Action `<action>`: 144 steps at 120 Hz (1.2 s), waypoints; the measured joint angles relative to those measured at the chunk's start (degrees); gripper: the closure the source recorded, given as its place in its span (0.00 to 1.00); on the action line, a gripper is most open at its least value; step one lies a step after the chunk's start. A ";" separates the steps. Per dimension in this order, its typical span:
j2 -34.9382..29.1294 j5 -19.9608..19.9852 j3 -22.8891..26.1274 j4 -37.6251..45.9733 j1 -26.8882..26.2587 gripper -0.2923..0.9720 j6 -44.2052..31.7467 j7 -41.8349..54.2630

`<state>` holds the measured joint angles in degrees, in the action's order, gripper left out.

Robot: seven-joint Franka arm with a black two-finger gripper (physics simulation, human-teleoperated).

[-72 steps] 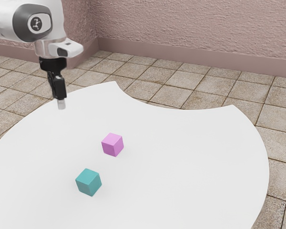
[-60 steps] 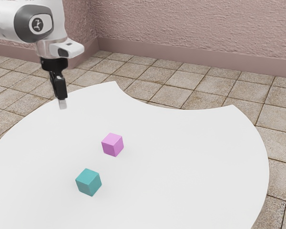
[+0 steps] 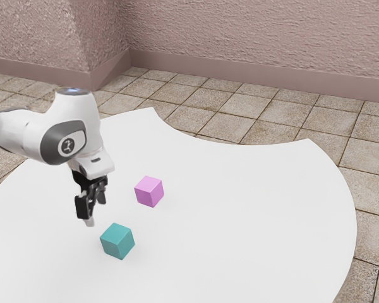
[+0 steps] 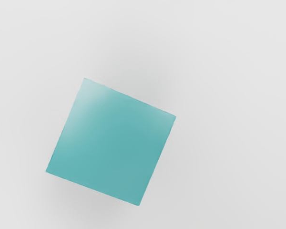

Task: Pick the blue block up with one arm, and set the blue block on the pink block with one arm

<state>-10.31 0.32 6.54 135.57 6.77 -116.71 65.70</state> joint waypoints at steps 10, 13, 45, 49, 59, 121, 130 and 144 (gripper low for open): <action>3.19 0.01 0.05 1.17 -0.92 0.23 -6.48 3.80; 4.05 0.00 0.07 1.19 -1.17 0.23 -7.96 4.89; 11.62 -2.26 0.28 0.71 -0.95 0.23 -17.33 14.11; 11.73 -2.25 0.31 0.76 -0.78 0.23 -17.95 14.99; 10.76 -1.84 0.50 1.85 -0.28 0.23 -19.12 16.99; 15.45 2.53 1.04 3.46 -1.49 0.23 -22.01 24.78; 15.93 2.76 1.09 3.31 -1.39 0.23 -22.38 25.45; 16.58 3.01 1.11 3.31 -0.93 0.23 -22.74 26.35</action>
<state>6.27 3.33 7.64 138.88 5.83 -139.45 92.05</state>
